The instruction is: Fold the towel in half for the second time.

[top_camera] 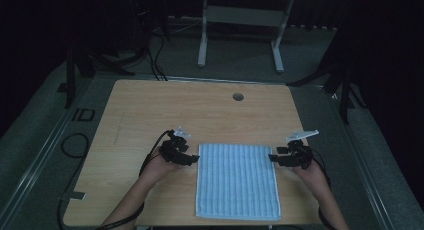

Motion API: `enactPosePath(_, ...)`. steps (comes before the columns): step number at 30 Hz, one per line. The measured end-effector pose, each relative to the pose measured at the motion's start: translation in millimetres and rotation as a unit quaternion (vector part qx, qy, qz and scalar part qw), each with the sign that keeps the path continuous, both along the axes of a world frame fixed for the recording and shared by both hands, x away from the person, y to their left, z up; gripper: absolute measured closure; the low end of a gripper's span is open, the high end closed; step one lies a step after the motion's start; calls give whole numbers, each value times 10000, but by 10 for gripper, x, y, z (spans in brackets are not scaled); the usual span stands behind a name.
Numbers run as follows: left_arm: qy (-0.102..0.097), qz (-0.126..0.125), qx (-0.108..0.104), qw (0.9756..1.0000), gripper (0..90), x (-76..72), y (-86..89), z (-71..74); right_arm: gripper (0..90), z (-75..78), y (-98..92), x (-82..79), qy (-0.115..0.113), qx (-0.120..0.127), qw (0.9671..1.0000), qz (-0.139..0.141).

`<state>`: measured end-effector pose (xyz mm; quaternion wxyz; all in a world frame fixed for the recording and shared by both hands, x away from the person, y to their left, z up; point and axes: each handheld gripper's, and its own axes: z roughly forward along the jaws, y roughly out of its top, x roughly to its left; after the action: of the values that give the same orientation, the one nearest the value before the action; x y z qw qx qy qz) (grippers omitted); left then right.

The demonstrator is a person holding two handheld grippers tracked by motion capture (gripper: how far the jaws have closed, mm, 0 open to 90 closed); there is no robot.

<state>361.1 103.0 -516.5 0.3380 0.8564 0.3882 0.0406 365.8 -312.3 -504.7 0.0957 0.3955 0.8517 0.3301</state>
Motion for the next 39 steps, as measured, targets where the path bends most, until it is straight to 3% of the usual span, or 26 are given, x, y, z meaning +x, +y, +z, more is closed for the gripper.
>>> enactPosePath(3,83,84,-36,9999,359,132,-33,-10,442,25,24,100,62,90,9999,-34)
enactPosePath(7,32,168,-95,9998,358,274,-76,-19,444,-7,71,242,154,-7,9999,-68)
enactPosePath(9,99,109,-236,9996,358,318,-90,-44,458,-36,95,300,199,-41,9998,-91)
enactPosePath(11,81,111,-204,9997,359,353,-105,-73,478,-71,111,354,188,-131,9996,-150)
enactPosePath(16,364,97,-462,9982,386,450,-154,-149,523,-177,116,479,408,-202,9985,-292)
enactPosePath(18,391,134,-225,9989,439,487,-200,-190,567,-213,127,509,457,-292,9980,-316)
enactPosePath(21,435,95,-143,9989,486,533,-243,-232,601,-263,159,531,559,-408,9970,-345)
enactPosePath(25,339,-34,-7,9994,579,566,-317,-236,704,-266,208,526,553,-504,9969,-256)
enactPosePath(27,234,-41,129,9996,690,580,-350,-237,764,-264,236,528,534,-568,9967,-211)
enactPosePath(30,197,-20,131,9997,839,601,-384,-247,817,-259,277,538,516,-631,9965,-159)
enactPosePath(35,91,192,185,9996,862,628,-370,-203,850,-224,309,574,434,-679,9965,-198)
enactPosePath(39,-93,337,51,9994,862,645,-305,-87,853,-93,330,611,240,-550,9978,-268)
